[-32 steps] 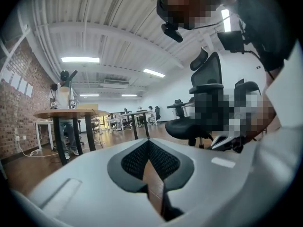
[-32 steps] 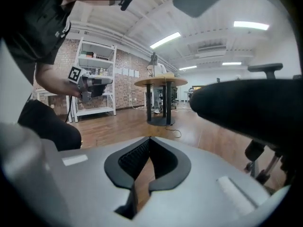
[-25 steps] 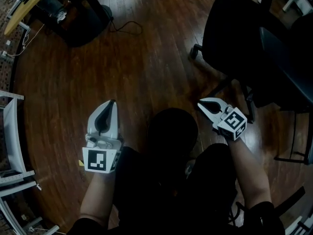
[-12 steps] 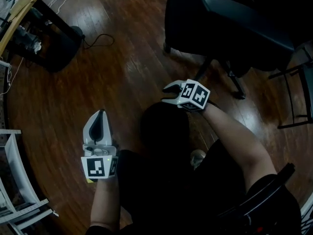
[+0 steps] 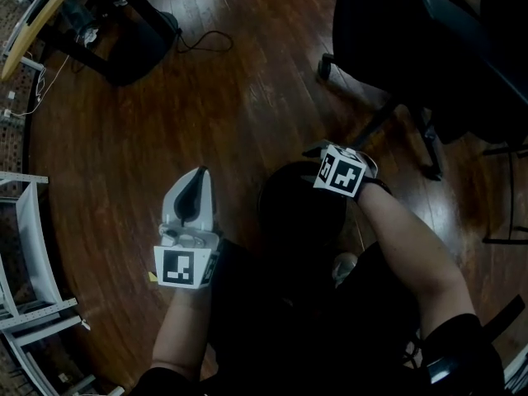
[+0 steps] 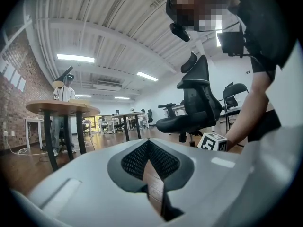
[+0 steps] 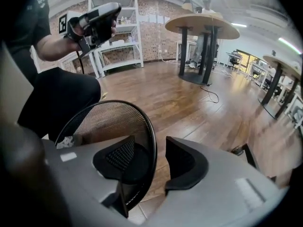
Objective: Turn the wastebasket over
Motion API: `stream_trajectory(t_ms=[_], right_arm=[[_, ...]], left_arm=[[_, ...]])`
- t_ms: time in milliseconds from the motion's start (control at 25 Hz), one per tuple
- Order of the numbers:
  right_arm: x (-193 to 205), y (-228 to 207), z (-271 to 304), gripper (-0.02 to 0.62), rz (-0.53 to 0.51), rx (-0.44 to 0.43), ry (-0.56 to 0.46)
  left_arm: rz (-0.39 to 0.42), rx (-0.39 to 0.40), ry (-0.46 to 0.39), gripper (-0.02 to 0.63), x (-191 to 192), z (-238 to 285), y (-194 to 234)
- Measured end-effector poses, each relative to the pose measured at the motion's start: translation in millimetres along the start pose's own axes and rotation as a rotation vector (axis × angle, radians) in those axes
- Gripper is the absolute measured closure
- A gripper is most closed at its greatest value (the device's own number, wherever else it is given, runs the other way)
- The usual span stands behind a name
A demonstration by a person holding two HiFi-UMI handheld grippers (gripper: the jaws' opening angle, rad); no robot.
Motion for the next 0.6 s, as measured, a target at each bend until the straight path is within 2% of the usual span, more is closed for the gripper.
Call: stream_trajectory(t_ms=[120,320,440,600], right_arm=[[0.3,-1.6,16.4,0.400,-0.032,-0.004,0.068],[-2.7,-7.4,26.8,0.447,-0.062,0.021,0.110],[-2.5,-8.7,25.7,0.513,-0.086,0.032,0.131],[-1.8,-7.7,22.2,0.569,-0.102,0.014,0.148]], left_arm=[[-0.012,0.001,0.016,0.606,0.6,-0.1,0.0],[0.003,0.007,0.041,0.606,4.2,-7.3,4.0],[-0.002,0.002,0.018,0.606,10.1,-11.6,8.5],[-0.026,0.004,0.062,0.606,14.4,-13.6,9.4]])
Point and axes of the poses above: the fingertips, and each gripper's own axes: z forward along the fingers, y to its left, x out of its underside, the point moved 7 cm from there along -z, backward along the fingers, and after that the axes turned 11 degrees about z, right-handed, at the moved point
